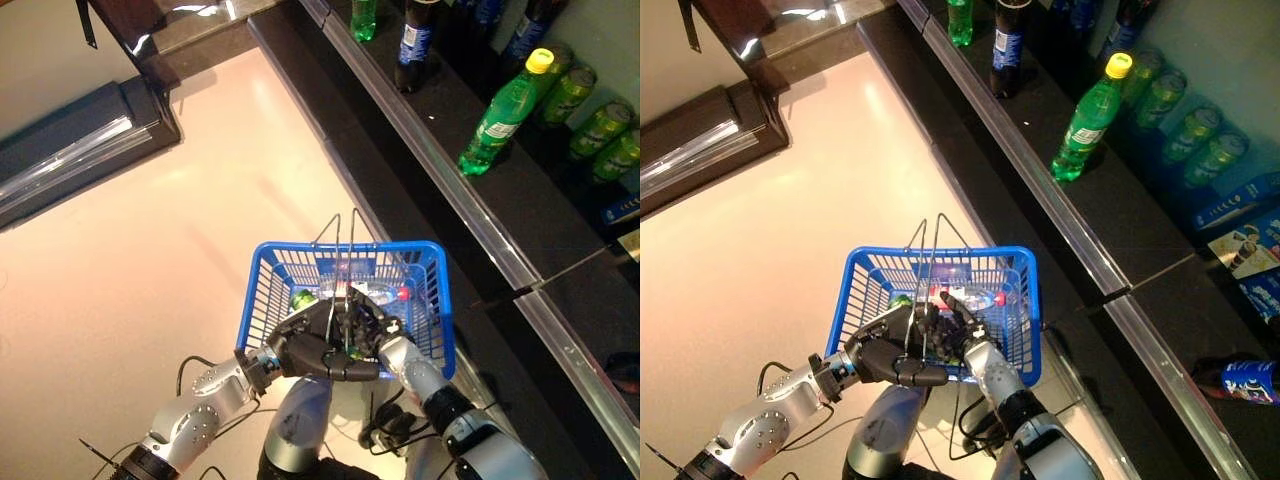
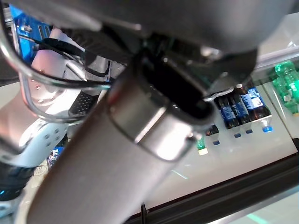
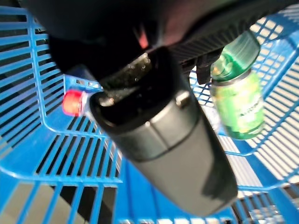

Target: Pick up the drink and place into the basket.

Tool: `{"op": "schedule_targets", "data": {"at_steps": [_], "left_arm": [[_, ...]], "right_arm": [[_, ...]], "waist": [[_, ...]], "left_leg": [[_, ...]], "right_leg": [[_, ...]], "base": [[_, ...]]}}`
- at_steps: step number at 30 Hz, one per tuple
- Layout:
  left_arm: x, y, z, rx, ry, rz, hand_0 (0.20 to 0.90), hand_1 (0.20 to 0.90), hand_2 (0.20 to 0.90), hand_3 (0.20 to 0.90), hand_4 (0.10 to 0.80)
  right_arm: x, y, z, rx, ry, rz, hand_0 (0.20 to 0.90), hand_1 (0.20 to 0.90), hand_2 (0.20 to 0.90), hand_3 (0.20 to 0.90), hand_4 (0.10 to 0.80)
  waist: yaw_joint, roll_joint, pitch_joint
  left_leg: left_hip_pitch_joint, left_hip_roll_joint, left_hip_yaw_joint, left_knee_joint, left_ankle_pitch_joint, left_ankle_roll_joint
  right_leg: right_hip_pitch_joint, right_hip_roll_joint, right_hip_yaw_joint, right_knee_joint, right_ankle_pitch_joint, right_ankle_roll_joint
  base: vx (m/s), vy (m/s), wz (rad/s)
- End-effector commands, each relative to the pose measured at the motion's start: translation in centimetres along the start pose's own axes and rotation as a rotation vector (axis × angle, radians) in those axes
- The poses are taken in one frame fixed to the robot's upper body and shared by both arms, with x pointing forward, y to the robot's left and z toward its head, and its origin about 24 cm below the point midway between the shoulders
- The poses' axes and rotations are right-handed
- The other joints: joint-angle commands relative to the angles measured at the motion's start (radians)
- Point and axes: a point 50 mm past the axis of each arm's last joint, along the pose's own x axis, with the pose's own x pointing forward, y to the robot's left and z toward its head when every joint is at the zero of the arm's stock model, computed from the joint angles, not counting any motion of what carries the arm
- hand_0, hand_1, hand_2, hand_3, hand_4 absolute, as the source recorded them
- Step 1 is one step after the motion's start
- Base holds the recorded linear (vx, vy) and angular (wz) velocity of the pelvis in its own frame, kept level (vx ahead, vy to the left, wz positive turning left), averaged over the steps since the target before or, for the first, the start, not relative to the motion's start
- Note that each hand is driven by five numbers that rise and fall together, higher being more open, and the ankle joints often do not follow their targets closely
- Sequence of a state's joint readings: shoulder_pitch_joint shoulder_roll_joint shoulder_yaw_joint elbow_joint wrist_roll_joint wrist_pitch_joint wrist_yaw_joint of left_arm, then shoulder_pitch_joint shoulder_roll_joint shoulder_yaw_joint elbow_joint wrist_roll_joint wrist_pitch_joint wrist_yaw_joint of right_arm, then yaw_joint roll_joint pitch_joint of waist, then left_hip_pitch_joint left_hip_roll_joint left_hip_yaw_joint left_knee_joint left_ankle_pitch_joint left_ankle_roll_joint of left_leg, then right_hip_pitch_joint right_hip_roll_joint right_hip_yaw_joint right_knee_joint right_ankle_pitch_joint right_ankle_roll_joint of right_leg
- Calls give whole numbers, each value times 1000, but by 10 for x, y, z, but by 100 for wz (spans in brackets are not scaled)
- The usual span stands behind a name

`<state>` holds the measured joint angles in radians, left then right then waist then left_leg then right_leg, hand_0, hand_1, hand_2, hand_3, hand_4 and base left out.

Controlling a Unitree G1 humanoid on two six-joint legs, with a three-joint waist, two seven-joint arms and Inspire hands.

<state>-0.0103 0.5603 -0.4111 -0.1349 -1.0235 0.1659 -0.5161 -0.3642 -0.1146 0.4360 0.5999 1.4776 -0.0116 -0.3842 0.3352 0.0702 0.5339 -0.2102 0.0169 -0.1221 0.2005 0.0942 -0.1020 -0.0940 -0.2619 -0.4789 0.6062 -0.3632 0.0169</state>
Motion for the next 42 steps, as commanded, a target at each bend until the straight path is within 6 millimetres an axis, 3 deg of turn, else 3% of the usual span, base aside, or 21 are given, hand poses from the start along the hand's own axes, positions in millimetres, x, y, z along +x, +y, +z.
{"op": "schedule_targets", "data": {"at_steps": [1, 9, 20, 27, 35, 36, 42], "left_arm": [[15, -77, 76, 133, -546, -474, 300, 300, 300, 200, 100], [6, -62, 66, 168, -574, -351, 300, 300, 300, 200, 100], [-5, -50, 63, 176, -624, -240, 300, 300, 300, 200, 100], [-22, -28, 61, 265, -632, 12, 300, 300, 300, 200, 100], [-37, -7, 49, 231, -624, 208, 300, 300, 300, 200, 100], [-43, 6, 36, 205, -586, 335, 300, 300, 300, 200, 100], [-56, 22, 9, 175, -515, 525, 300, 300, 300, 200, 100]], "right_arm": [[-15, 51, 5, -83, -81, 311, 900, 900, 900, 900, 800], [-53, 46, 14, -197, -159, 513, 900, 900, 900, 900, 800], [-82, 29, 29, -236, -225, 637, 900, 900, 900, 900, 800], [-106, 22, 36, -292, -257, 770, 900, 900, 900, 900, 800], [-112, 4, 33, -315, -257, 781, 900, 900, 900, 900, 800], [-109, -9, 26, -312, -221, 736, 900, 900, 900, 900, 800], [-103, -43, 22, -310, -198, 590, 900, 900, 900, 900, 800]], "waist": [[-43, -15, -68], [-99, -55, -67], [-148, -83, -84], [-180, -98, -122], [-206, -104, -178], [-220, -107, -210], [-244, -116, -273]], "left_leg": [[-27, 3, 35, 176, -99, 70], [-26, 30, 70, 169, -90, 72], [-7, 58, 109, 162, -86, 70], [28, 76, 135, 131, -71, 59], [84, 87, 160, 51, -48, 47], [114, 91, 175, 4, -37, 41], [165, 110, 194, -92, -13, 33]], "right_leg": [[3, 5, 82, -173, 273, 18], [-18, 26, 115, -179, 277, 20], [-12, 50, 148, -199, 280, 21], [15, 69, 177, -236, 286, 29], [55, 82, 202, -319, 306, 44], [76, 84, 216, -364, 316, 54], [108, 83, 236, -453, 352, 73]], "base": [[-40, 0, -8], [-31, 1, -14], [-11, -7, -14], [-2, -6, -10], [1, 10, -15], [-8, 7, -16], [-23, -10, -19]]}}
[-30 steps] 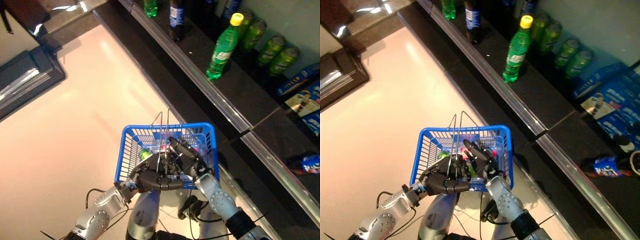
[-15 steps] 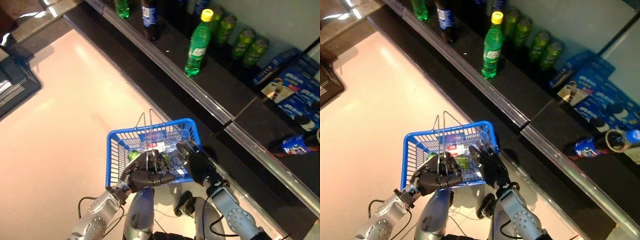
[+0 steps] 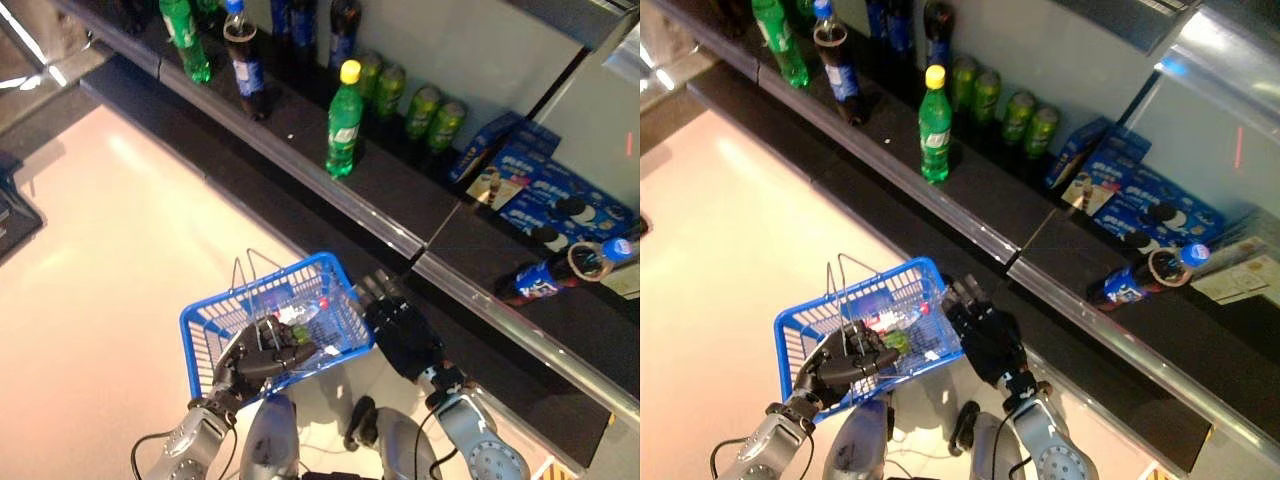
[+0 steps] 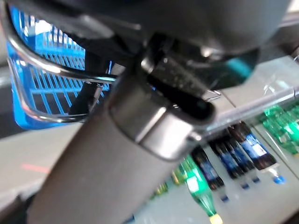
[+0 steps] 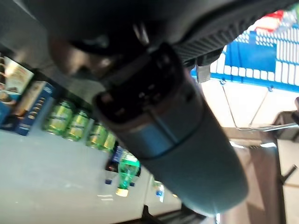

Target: Pick up the drink and place into the basket.

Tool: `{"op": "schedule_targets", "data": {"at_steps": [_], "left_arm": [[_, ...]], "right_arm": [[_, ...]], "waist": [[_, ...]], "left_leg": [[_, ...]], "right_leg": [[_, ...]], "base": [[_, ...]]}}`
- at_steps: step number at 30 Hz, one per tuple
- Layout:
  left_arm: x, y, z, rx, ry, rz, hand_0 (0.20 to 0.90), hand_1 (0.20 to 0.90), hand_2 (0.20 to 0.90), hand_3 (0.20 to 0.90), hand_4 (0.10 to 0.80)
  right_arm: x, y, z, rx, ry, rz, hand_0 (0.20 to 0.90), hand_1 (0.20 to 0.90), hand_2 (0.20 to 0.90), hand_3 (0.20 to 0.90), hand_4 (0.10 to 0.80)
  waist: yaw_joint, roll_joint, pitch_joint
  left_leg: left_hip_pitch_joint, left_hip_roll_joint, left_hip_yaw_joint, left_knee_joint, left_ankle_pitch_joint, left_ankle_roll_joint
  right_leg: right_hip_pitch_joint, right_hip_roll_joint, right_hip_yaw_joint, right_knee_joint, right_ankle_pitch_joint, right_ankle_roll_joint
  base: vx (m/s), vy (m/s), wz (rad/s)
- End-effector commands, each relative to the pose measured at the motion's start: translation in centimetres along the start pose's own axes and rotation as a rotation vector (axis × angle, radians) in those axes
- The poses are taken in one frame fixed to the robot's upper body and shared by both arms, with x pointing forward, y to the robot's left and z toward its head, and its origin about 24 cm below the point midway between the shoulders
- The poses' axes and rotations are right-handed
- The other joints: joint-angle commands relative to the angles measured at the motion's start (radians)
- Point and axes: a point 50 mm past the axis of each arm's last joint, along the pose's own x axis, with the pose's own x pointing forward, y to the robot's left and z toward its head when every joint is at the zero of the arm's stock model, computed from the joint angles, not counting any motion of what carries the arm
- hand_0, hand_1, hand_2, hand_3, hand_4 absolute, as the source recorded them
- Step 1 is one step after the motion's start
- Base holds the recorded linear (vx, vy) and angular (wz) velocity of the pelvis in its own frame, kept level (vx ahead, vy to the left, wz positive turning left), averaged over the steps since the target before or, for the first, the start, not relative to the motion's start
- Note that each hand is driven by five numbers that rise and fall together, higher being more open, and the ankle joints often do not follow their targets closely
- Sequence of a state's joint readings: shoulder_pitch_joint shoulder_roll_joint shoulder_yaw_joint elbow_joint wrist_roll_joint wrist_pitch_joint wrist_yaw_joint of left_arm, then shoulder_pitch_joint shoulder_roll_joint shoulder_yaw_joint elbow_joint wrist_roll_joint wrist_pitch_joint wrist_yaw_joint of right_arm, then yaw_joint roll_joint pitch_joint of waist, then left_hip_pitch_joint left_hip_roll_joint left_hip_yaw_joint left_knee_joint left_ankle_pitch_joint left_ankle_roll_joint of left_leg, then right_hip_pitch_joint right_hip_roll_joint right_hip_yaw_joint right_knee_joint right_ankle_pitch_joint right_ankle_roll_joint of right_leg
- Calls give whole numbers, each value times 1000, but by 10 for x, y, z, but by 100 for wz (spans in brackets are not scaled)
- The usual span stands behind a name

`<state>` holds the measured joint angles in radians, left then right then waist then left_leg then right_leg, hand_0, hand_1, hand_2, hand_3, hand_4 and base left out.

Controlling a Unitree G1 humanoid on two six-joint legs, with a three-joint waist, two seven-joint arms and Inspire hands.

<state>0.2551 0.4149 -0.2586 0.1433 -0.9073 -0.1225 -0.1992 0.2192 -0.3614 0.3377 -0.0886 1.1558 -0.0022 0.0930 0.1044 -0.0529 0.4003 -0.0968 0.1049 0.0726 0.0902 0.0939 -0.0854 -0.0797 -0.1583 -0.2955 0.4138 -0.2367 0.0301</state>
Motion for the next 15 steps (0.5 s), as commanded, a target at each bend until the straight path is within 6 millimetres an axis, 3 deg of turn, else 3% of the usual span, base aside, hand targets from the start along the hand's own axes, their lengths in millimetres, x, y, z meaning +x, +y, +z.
{"op": "schedule_targets", "data": {"at_steps": [1, 2, 5, 9, 10, 13, 15], "left_arm": [[6, -42, 63, 67, -423, -212, 300, 300, 300, 200, 100], [7, -30, 51, 64, -384, -103, 300, 300, 300, 200, 100], [9, -18, 40, 29, -343, 19, 300, 300, 300, 200, 100], [6, 12, 12, -21, -250, 249, 300, 300, 300, 200, 100], [1, 29, -4, -80, -210, 363, 300, 300, 300, 200, 100], [-3, 41, -16, -120, -178, 469, 300, 300, 300, 200, 100], [-14, 60, -38, -213, -135, 636, 300, 300, 300, 200, 100]], "right_arm": [[0, 0, 8, -42, -44, 66, 900, 900, 900, 900, 800], [-3, -11, 3, -57, -32, 3, 900, 900, 900, 900, 800], [-6, -22, -2, -78, -12, -68, 900, 900, 900, 900, 800], [-15, -53, -11, -297, 61, -303, 900, 900, 900, 900, 800], [-22, -74, -16, -426, 109, -427, 900, 900, 900, 900, 800], [-27, -89, -23, -455, 168, -527, 900, 900, 900, 900, 800], [-34, -110, -35, -517, 262, -668, 900, 900, 900, 900, 800]], "waist": [[-17, 5, -149], [-26, 3, -169], [-33, 1, -183], [-42, 2, -210], [-42, 4, -215], [-38, 8, -215], [-19, 17, -210]], "left_leg": [[57, 24, 2, 6, -11, 14], [75, 30, 11, -28, -4, 8], [89, 35, 18, -52, 1, 4], [109, 45, 27, -80, 4, -7], [111, 51, 25, -76, 2, -13], [113, 56, 15, -74, 4, -19], [112, 59, -23, -86, 18, -26]], "right_leg": [[97, -20, 56, -273, 230, 63], [107, -18, 62, -300, 240, 69], [117, -17, 63, -319, 247, 72], [133, -4, 60, -336, 241, 66], [144, 3, 55, -342, 236, 57], [156, 12, 49, -348, 232, 48], [176, 26, 40, -366, 233, 37]], "base": [[-31, -32, -12], [-40, -41, -9], [-33, -44, -14], [-42, -81, -12], [-39, -111, -3], [-10, -74, 1], [14, -105, 9]]}}
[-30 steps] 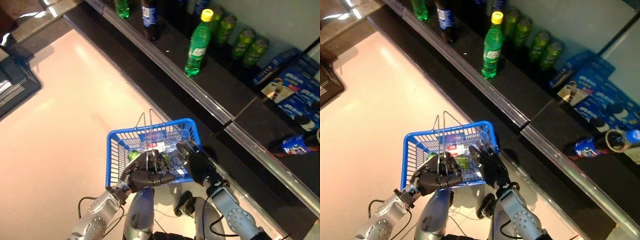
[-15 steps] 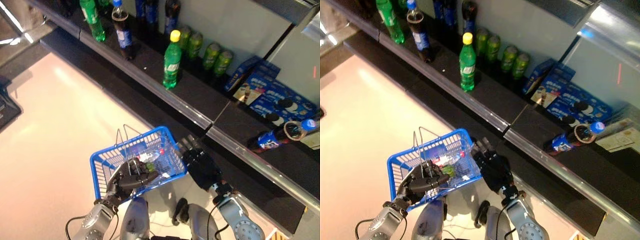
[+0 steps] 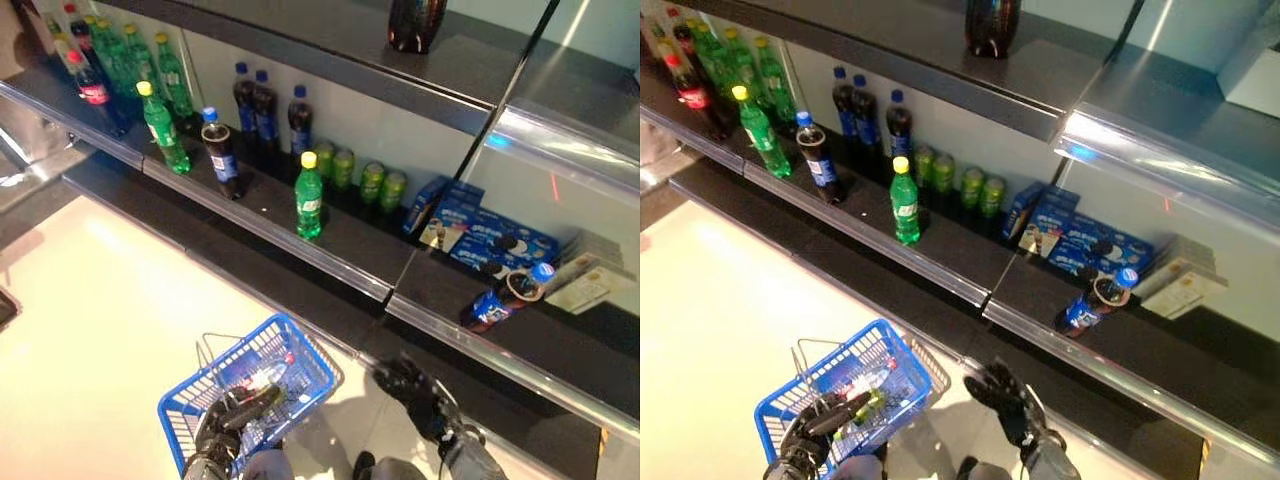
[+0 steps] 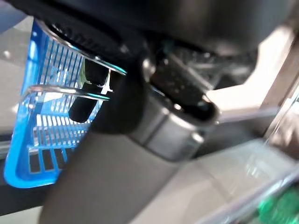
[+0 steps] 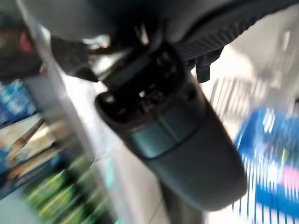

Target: Pick up the drink and place into the basket.

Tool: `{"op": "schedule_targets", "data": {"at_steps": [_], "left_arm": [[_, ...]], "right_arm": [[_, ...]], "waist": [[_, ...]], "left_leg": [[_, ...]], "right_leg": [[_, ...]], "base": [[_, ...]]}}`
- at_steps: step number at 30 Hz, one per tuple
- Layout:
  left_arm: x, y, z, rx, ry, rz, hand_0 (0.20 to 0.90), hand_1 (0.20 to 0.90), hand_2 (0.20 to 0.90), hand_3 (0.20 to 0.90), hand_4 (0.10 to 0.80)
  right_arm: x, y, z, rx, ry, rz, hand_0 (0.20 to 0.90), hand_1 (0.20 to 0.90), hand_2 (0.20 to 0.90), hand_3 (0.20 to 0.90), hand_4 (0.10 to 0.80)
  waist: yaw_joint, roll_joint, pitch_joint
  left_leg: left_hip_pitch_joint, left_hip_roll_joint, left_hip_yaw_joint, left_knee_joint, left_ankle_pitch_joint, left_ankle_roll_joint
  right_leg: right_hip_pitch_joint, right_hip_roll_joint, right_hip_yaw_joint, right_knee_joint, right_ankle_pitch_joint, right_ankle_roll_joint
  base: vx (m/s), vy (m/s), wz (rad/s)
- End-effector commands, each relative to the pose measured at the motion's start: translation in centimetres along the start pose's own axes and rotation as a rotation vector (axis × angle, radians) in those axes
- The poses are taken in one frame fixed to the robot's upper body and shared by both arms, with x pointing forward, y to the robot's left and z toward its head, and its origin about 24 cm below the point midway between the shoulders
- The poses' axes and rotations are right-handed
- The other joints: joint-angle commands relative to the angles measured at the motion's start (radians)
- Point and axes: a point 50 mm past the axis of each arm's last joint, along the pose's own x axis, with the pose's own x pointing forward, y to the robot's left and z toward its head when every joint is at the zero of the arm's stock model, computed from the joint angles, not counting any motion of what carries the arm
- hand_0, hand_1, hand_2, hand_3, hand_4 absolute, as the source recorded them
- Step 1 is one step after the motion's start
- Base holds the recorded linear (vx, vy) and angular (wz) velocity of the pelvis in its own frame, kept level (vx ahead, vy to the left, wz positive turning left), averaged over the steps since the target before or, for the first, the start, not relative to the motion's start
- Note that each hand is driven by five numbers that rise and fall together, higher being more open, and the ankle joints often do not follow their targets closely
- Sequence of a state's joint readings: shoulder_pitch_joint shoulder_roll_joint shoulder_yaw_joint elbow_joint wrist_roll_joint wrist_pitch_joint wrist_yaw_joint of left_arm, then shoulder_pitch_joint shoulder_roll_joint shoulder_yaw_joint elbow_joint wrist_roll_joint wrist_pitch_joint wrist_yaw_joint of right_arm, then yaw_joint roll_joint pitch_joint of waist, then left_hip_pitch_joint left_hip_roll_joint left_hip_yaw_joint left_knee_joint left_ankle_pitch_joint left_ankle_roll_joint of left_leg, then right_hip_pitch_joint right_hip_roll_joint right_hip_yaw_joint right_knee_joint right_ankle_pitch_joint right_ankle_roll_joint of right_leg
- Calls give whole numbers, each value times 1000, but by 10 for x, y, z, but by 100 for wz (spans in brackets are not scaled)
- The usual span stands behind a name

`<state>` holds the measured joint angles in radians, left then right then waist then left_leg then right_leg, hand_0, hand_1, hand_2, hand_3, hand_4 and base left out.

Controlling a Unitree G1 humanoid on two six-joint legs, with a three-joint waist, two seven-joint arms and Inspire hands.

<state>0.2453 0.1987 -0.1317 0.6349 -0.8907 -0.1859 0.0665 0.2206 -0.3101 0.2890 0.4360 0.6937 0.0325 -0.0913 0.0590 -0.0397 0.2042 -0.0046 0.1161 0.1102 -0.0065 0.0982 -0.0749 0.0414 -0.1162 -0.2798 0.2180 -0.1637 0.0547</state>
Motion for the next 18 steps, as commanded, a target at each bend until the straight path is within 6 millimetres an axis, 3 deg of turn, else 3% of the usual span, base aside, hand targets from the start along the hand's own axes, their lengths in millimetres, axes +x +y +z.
{"op": "schedule_targets", "data": {"at_steps": [1, 3, 4, 5, 7, 8, 10, 12, 13, 17, 18], "left_arm": [[9, -14, 45, -134, -269, -27, 300, 300, 300, 200, 100], [10, -8, 41, -168, -261, 25, 300, 300, 300, 200, 100], [10, -1, 33, -247, -238, 88, 300, 300, 300, 200, 100], [11, 1, 31, -268, -232, 104, 300, 300, 300, 200, 100], [15, -3, 31, -273, -206, 119, 300, 300, 300, 200, 100], [17, -5, 32, -274, -198, 122, 300, 300, 300, 200, 100], [19, -5, 33, -299, -197, 147, 300, 300, 300, 200, 100], [20, -4, 33, -314, -197, 169, 300, 300, 300, 200, 100], [19, 0, 29, -349, -196, 216, 300, 300, 300, 200, 100], [20, 3, 31, -324, -206, 224, 300, 300, 300, 200, 100], [22, 1, 34, -297, -216, 209, 300, 300, 300, 200, 100]], "right_arm": [[9, -5, 13, -120, -46, -97, 900, 900, 900, 900, 800], [12, -10, 5, -141, 4, -141, 900, 900, 900, 900, 800], [13, -18, -6, -149, 64, -183, 900, 900, 900, 900, 800], [11, -22, -12, -134, 89, -207, 900, 900, 900, 900, 800], [5, -36, -24, -96, 126, -277, 900, 900, 900, 900, 800], [3, -41, -27, -83, 134, -299, 900, 900, 900, 900, 800], [0, -48, -32, -73, 153, -338, 900, 900, 900, 900, 800], [0, -54, -37, -64, 173, -362, 900, 900, 900, 900, 800], [-3, -63, -47, -28, 216, -396, 900, 900, 900, 900, 800], [-10, -70, -65, -27, 284, -436, 900, 900, 900, 900, 800], [-11, -70, -70, -46, 299, -438, 900, 900, 900, 900, 800]], "waist": [[31, 6, -12], [44, 10, -7], [52, 15, -2], [47, 16, 0], [16, 15, 14], [3, 15, 19], [-15, 11, 27], [-14, 2, 32], [-12, -9, 27], [5, -22, 14], [16, -24, 9]], "left_leg": [[19, 49, -68, 6, 17, -38], [15, 54, -82, -7, 29, -43], [0, 72, -50, -10, 47, -56], [-10, 87, 2, 4, 53, -64], [-23, 137, 186, 91, 54, -96], [-31, 161, 245, 133, 67, -105], [-40, 201, 308, 210, 83, -113], [-42, 180, 277, 251, 41, -100], [-11, 130, 279, 206, -38, -63], [13, 70, 268, 191, -95, -25], [19, 44, 263, 189, -116, -4]], "right_leg": [[58, -14, 23, -174, 161, 11], [64, -9, 11, -184, 163, 9], [73, -7, -19, -192, 165, 7], [77, -9, -45, -187, 163, 6], [104, -20, -123, -169, 137, 5], [109, -21, -151, -165, 133, 0], [114, -27, -180, -161, 130, -7], [110, -47, -171, -156, 141, 5], [109, -83, -157, -164, 173, 41], [129, -139, -135, -172, 202, 95], [134, -171, -135, -156, 211, 114]], "base": [[13, -93, 20], [2, -41, 37], [-5, -13, 35], [-16, 24, 41], [26, 51, 75], [38, 71, 123], [3, 179, 120], [58, 322, 75], [145, 463, 53], [169, 363, 61], [208, 483, 72]]}}
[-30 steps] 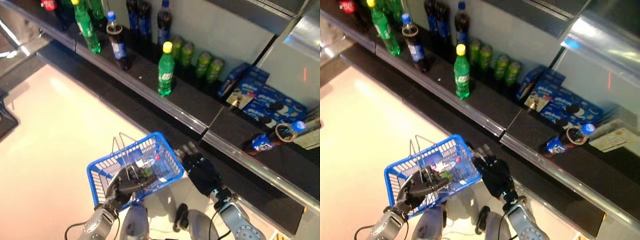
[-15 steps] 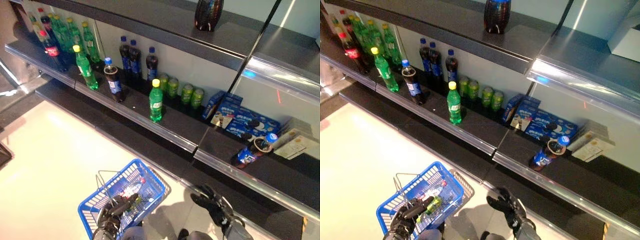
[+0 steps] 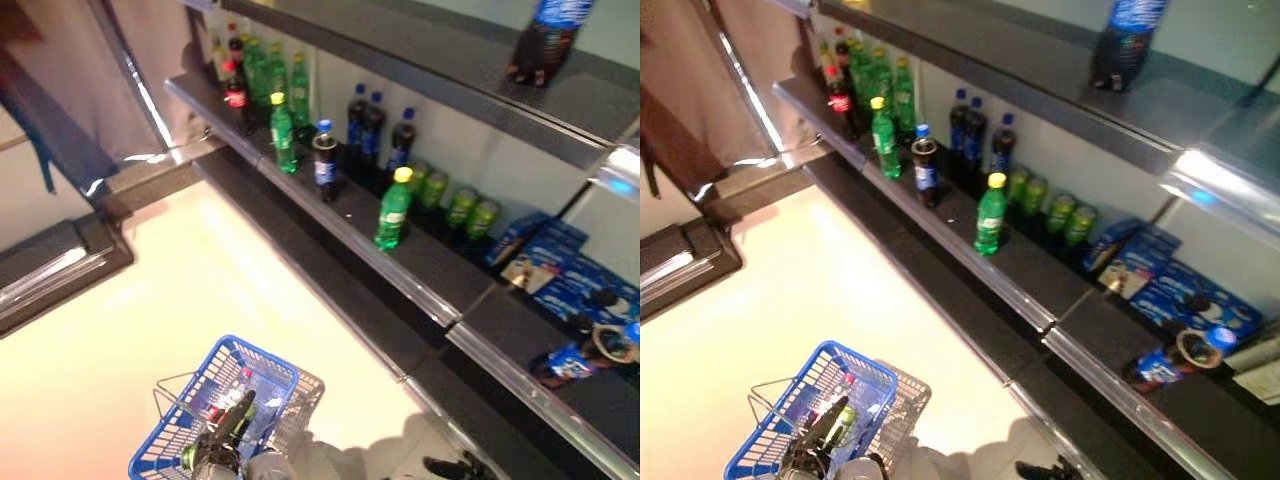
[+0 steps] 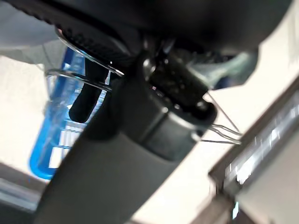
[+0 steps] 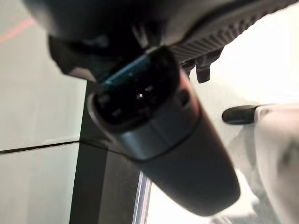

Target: Pick up the drink and place into the basket.

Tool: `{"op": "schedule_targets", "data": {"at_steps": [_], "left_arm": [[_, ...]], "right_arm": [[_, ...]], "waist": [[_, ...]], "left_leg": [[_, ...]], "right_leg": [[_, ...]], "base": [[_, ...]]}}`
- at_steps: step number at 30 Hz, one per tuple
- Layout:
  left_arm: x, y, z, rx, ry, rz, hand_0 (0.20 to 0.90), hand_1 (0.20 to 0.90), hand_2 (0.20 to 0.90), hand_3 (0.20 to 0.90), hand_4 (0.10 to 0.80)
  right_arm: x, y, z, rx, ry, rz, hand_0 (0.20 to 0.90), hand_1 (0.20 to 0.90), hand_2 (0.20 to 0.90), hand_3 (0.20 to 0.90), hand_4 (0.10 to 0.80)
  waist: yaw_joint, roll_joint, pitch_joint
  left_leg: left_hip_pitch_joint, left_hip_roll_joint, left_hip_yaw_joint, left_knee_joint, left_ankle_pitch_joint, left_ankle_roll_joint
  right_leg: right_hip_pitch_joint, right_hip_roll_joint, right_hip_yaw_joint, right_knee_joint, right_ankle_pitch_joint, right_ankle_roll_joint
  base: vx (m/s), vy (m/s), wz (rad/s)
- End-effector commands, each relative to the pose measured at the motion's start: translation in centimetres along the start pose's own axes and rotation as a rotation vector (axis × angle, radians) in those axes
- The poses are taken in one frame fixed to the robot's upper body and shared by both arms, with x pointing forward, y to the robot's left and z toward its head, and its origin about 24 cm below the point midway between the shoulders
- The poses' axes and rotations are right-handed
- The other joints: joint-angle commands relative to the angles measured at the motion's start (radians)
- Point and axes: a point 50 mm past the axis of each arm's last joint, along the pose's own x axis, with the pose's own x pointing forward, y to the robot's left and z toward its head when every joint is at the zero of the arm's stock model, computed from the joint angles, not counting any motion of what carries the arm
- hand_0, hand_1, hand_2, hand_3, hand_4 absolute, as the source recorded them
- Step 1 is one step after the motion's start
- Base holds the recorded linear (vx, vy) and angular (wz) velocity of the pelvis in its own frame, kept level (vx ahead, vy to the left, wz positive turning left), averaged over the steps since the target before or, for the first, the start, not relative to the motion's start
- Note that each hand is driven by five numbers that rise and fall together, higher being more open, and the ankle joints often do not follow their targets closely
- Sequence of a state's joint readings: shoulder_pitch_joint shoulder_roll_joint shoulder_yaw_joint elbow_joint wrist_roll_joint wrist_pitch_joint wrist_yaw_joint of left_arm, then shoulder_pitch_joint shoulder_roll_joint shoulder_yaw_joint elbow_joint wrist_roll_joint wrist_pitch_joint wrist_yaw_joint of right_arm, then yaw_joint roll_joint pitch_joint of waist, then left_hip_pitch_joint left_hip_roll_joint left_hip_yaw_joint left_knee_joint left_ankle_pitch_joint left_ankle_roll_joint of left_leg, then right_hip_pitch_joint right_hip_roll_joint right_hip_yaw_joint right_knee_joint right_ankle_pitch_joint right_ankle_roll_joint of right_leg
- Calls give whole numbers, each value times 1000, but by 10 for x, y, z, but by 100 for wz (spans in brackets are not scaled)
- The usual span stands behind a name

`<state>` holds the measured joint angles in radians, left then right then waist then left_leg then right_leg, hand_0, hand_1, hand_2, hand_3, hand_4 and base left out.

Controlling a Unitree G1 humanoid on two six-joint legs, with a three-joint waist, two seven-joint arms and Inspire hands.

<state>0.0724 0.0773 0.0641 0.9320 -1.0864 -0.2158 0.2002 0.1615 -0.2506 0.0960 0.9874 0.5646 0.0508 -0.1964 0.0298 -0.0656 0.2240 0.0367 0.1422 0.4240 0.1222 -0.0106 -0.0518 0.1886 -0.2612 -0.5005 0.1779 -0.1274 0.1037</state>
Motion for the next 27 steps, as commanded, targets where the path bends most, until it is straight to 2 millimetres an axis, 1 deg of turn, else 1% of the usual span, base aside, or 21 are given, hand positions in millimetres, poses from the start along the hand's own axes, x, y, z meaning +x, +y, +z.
{"op": "schedule_targets", "data": {"at_steps": [1, 2, 3, 4, 5, 6, 7, 8, 9, 10, 12, 14, 15, 17, 18, 19, 20, 21, 22, 24, 27], "left_arm": [[-4, -27, 48, 40, -260, -180, 300, 300, 300, 200, 100], [-4, -29, 49, 55, -264, -191, 300, 300, 300, 200, 100], [-4, -29, 50, 61, -266, -195, 300, 300, 300, 200, 100], [-3, -29, 52, 74, -273, -208, 300, 300, 300, 200, 100], [-3, -29, 52, 74, -273, -208, 300, 300, 300, 200, 100], [-3, -29, 52, 77, -271, -216, 300, 300, 300, 200, 100], [-2, -30, 51, 91, -268, -226, 300, 300, 300, 200, 100], [-1, -35, 50, 121, -262, -250, 300, 300, 300, 200, 100], [-1, -43, 47, 149, -256, -270, 300, 300, 300, 200, 100], [-1, -43, 47, 149, -256, -270, 300, 300, 300, 200, 100], [-1, -51, 40, 165, -239, -287, 300, 300, 300, 200, 100], [-1, -53, 33, 181, -222, -302, 300, 300, 300, 200, 100], [-1, -52, 30, 188, -210, -322, 300, 300, 300, 200, 100], [-1, -47, 28, 191, -205, -337, 300, 300, 300, 200, 100], [-1, -41, 27, 187, -195, -339, 300, 300, 300, 200, 100], [-1, -36, 25, 190, -184, -339, 300, 300, 300, 200, 100], [-1, -33, 24, 197, -176, -342, 300, 300, 300, 200, 100], [-1, -31, 21, 213, -165, -351, 300, 300, 300, 200, 100], [-2, -30, 18, 219, -155, -349, 300, 300, 300, 200, 100], [-3, -31, 11, 178, -142, -324, 300, 300, 300, 200, 100], [-6, -40, 7, 182, -155, -391, 300, 300, 300, 200, 100]], "right_arm": [[0, 12, 1, -60, -56, 30, 900, 900, 900, 900, 800], [-1, 17, 2, -58, -56, 24, 900, 900, 900, 900, 800], [-1, 19, 2, -55, -55, 20, 900, 900, 900, 900, 800], [-1, 25, 1, -40, -49, 9, 900, 900, 900, 900, 800], [-1, 25, 1, -40, -49, 9, 900, 900, 900, 900, 800], [-1, 26, 1, -25, -39, 0, 900, 900, 900, 900, 800], [-1, 25, -1, 3, -29, -10, 900, 900, 900, 900, 800], [0, 20, -4, 44, -17, -28, 900, 900, 900, 900, 800], [1, 16, -7, 63, -7, -41, 900, 900, 900, 900, 800], [1, 16, -7, 63, -7, -41, 900, 900, 900, 900, 800], [2, 10, -10, 82, 5, -52, 900, 900, 900, 900, 800], [2, 5, -12, 115, 18, -66, 900, 900, 900, 900, 800], [3, 4, -11, 148, 17, -71, 900, 900, 900, 900, 800], [3, 5, -7, 165, 15, -71, 900, 900, 900, 900, 800], [4, 6, -6, 170, 18, -70, 900, 900, 900, 900, 800], [4, 5, -8, 176, 26, -73, 900, 900, 900, 900, 800], [3, 2, -10, 183, 35, -78, 900, 900, 900, 900, 800], [3, -3, -15, 196, 46, -89, 900, 900, 900, 900, 800], [3, -5, -17, 202, 54, -100, 900, 900, 900, 900, 800], [1, -6, -22, 193, 85, -129, 900, 900, 900, 900, 800], [1, -9, -20, 136, 42, -113, 900, 900, 900, 900, 800]], "waist": [[51, 2, -14], [58, 5, -18], [58, 7, -20], [48, 23, -22], [48, 23, -22], [29, 34, -25], [2, 37, -27], [-23, 39, -33], [-42, 32, -39], [-43, 32, -38], [-62, 19, -48], [-79, 5, -54], [-95, -7, -47], [-103, -19, -34], [-102, -29, -28], [-102, -20, -27], [-107, -20, -30], [-116, -26, -38], [-123, -21, -47], [-144, 4, -78], [-153, 3, -94]], "left_leg": [[-17, 0, -51, 56, -19, -12], [-6, -31, -61, 37, -31, 13], [-1, -47, -67, 26, -36, 25], [17, -77, -74, -9, -46, 54], [17, -77, -74, -9, -46, 54], [37, -91, -82, -48, -44, 65], [46, -103, -91, -71, -42, 71], [37, -116, -111, -86, -22, 77], [37, -143, -138, -93, -27, 82], [38, -143, -139, -93, -27, 82], [27, -176, -175, -91, -33, 86], [16, -208, -203, -74, -53, 91], [27, -234, -221, -61, -85, 98], [52, -251, -215, -32, -140, 103], [84, -262, -204, -14, -179, 108], [113, -258, -216, 9, -223, 113], [127, -263, -223, 44, -256, 122], [127, -276, -232, 91, -260, 125], [134, -272, -247, 119, -242, 116], [161, -244, -249, 234, -89, 39], [126, -231, -258, 426, 97, -35]], "right_leg": [[-14, -50, 80, -93, 188, 74], [-40, -87, 75, -11, 224, 88], [-62, -102, 79, 36, 241, 93], [-124, -101, 109, 191, 249, 97], [-124, -101, 109, 191, 249, 97], [-173, -56, 153, 265, 215, 88], [-200, 21, 196, 266, 177, 78], [-224, 113, 219, 226, 149, 35], [-230, 171, 254, 181, 120, 5], [-229, 171, 253, 181, 120, 5], [-226, 226, 305, 48, 114, -31], [-250, 246, 362, -70, 161, -33], [-341, 239, 383, -125, 251, -4], [-402, 212, 319, -165, 333, 26], [-427, 194, 259, -185, 371, 38], [-432, 208, 247, -174, 369, 45], [-430, 214, 244, -160, 359, 32], [-423, 218, 251, -142, 353, 2], [-419, 234, 265, -123, 335, -14], [-393, 274, 242, -85, 276, -64], [-323, 293, 254, -118, 244, -104]], "base": [[195, 542, 44], [137, 436, 29], [163, 547, 47], [113, 367, 36], [179, 458, 53], [185, 293, 40], [236, 358, 67], [307, 278, 79], [215, 160, 90], [325, 126, 156], [323, 43, 177], [405, 6, 131], [477, -15, 98], [485, -21, 62], [596, 10, 34], [632, 18, 13], [585, 6, -2], [479, -20, -4], [519, -30, 14], [483, -26, 38], [421, -37, 16]]}}
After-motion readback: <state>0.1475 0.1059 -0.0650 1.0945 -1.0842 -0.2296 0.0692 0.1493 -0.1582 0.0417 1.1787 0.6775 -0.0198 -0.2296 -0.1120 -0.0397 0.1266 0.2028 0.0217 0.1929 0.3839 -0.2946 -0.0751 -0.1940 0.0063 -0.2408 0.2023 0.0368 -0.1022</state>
